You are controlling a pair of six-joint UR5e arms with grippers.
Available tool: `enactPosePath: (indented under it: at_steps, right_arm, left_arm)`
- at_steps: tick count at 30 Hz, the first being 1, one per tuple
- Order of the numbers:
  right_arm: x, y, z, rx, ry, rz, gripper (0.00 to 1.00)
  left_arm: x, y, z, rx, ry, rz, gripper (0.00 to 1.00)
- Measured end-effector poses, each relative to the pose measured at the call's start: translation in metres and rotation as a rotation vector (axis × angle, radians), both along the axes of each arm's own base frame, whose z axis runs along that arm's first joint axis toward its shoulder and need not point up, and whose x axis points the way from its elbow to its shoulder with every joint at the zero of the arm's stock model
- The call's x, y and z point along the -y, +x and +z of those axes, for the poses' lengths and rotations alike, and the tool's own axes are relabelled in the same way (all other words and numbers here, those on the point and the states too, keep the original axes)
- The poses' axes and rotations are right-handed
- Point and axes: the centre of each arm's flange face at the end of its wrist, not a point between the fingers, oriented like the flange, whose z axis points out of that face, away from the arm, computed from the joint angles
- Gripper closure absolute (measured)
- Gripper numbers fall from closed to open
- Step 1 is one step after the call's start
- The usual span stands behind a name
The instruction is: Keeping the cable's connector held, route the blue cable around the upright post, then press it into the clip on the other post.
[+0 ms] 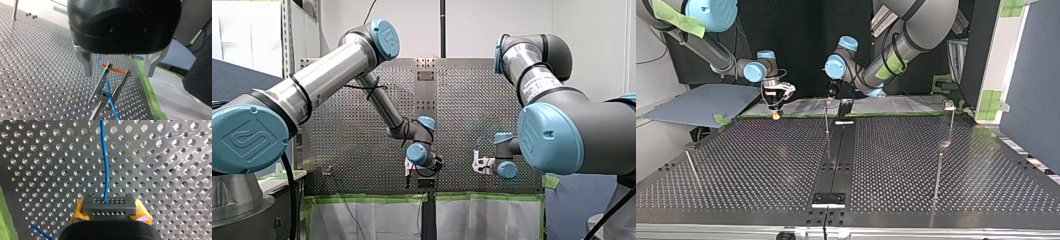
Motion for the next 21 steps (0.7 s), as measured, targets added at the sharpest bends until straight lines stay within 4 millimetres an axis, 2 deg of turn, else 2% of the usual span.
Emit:
enactPosePath:
  at_steps: [10,17,21]
  right_arm:
    - [0.0,0.0,0.0,0.0,0.001,0.0,1.0]
    - [0.0,0.0,0.0,0.0,0.003,0.0,1.0]
    - [-0.001,0.0,0.0,0.0,0.005,0.0,1.0]
  left_arm:
    - [0.003,-0.005,0.003,0.005,0.009,0.009,0.0]
    - [0.002,-0.02,0.024,0.03,0.013,0.023,0.0]
    - [-0.007,-0.027,0.035,0.029,0.014,0.046,0.0]
